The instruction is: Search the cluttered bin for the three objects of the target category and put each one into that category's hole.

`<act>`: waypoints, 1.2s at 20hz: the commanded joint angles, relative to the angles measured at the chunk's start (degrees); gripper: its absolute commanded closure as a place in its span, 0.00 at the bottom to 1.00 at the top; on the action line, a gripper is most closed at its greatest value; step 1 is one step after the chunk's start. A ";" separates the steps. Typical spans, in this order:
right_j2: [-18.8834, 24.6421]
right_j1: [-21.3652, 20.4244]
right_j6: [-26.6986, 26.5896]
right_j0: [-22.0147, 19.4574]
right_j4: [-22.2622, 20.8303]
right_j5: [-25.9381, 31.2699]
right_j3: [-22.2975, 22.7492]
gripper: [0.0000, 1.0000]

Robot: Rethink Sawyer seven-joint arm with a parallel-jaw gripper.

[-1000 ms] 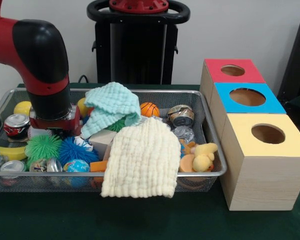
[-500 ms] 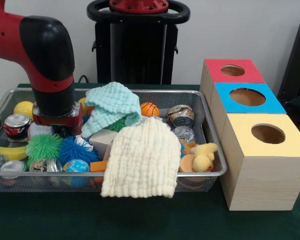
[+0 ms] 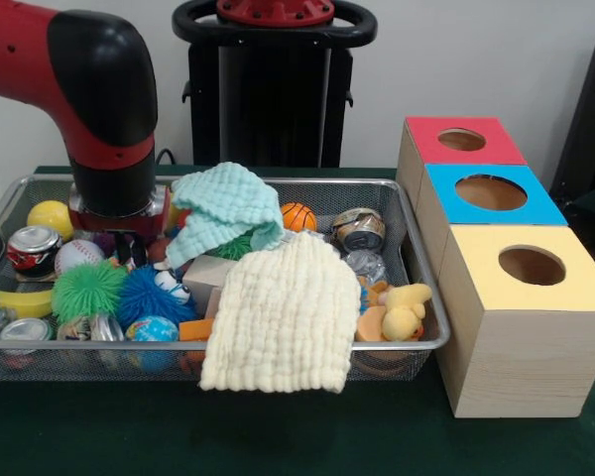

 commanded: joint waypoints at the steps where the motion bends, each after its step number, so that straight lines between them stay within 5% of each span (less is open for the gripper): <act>1: 1.75 -0.85 5.98 1.11 2.82 10.16 -0.50 1.00; 24: 1.01 -4.11 5.16 2.74 4.03 16.47 -1.60 1.00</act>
